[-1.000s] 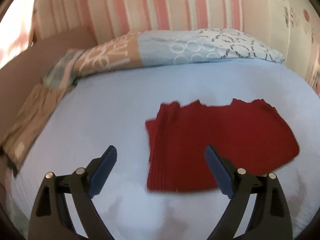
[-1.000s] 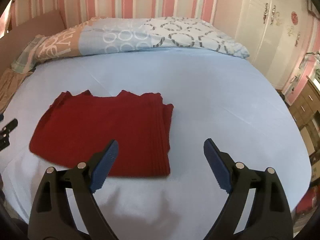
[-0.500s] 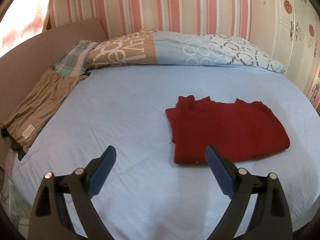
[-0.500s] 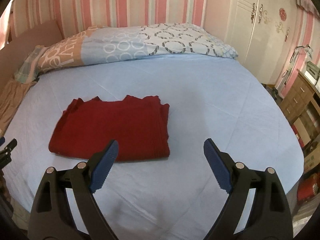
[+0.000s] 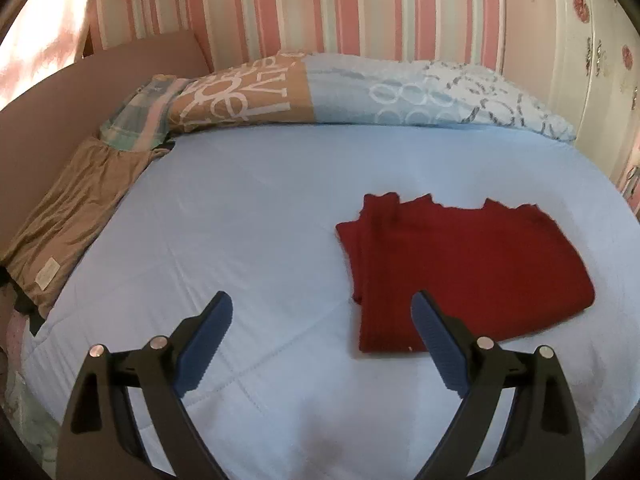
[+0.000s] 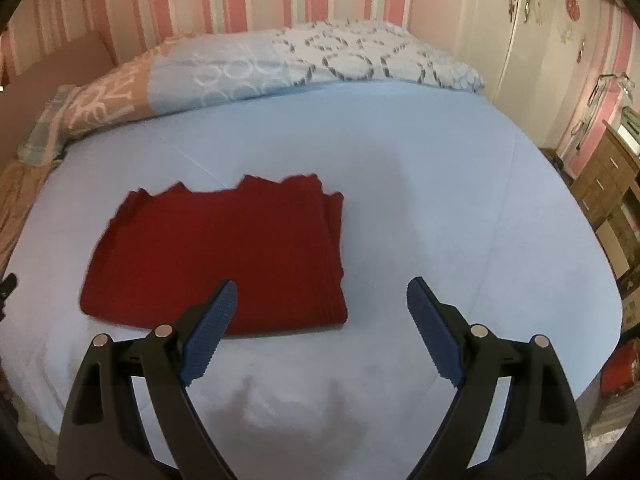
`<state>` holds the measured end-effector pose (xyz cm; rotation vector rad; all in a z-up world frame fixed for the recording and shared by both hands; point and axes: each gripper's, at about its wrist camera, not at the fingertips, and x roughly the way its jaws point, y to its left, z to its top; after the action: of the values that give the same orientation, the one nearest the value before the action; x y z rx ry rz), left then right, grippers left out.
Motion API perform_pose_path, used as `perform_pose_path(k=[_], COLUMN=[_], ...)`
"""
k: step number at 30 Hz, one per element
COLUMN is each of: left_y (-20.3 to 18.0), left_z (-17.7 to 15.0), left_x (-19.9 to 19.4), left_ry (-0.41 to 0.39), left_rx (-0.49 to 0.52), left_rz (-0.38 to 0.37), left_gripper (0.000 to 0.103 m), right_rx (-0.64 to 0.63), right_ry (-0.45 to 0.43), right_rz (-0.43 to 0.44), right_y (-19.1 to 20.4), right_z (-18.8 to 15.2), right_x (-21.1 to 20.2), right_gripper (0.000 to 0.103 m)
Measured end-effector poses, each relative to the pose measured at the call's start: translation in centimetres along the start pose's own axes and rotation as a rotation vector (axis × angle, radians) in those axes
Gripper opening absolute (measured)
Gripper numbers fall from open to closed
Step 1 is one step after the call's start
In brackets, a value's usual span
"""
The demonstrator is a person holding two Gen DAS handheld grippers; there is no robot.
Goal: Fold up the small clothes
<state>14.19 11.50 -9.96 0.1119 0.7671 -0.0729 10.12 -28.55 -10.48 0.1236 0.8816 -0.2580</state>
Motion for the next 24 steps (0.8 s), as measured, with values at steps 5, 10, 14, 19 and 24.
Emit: perform_pose_path(k=[5,10,14,19,24], left_y=[-0.6,-2.2,-3.6,-5.2,-6.0], left_z=[0.8,1.5,2.0,2.4,2.4], left_x=[1.6,3.5,6.1,8.5,11.0], left_ry=[0.019,0.012,0.021,0.008,0.005], left_rx=[-0.016,-0.007,-0.017,-0.036,-0.045], left_rz=[0.009,0.012,0.025,0.032,0.057], left_gripper=[0.092,0.092,0.092,0.092,0.092], right_rx=[-0.023,-0.027,-0.013,-0.021,-0.046], right_ry=[0.025,0.063,0.106,0.142,0.144], right_rz=[0.011,0.034,0.057,0.081,0.120], right_y=[-1.0,-2.0,-3.1,-4.4,-4.7], right_z=[0.7,1.7,2.0,1.9,1.9], right_x=[3.2,7.4,11.5,15.6,18.0], right_gripper=[0.083,0.083,0.083,0.083,0.083])
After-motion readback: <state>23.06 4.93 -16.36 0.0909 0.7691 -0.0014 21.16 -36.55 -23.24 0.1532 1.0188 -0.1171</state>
